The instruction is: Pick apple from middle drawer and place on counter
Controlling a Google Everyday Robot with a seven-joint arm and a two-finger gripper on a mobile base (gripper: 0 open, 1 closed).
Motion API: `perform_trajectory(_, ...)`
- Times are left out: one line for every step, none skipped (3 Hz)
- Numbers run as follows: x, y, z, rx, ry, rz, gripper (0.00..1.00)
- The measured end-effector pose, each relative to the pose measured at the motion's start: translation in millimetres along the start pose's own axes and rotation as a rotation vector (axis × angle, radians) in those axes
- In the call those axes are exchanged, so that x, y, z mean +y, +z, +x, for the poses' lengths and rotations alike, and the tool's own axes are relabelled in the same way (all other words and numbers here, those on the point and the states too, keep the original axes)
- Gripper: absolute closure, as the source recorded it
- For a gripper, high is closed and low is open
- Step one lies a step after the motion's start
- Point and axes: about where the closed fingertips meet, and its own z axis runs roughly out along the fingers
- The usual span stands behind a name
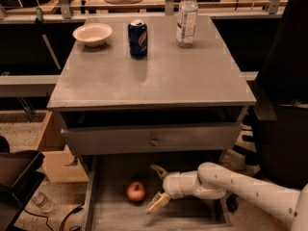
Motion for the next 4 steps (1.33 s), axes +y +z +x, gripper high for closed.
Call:
perform_trajectory(0.0, 23.9, 5.8, -0.006, 0.009, -0.001, 0.00)
perform_trajectory(-0.7, 43.0, 10.9, -0.019, 0.024, -0.003, 0.00)
perform_trajectory(-1.4, 58.7, 11.2, -0.034, 0.032, -0.010, 0.00)
perform_trajectory(2.1, 72.9, 13.0, -0.056, 0.044, -0.023, 0.25)
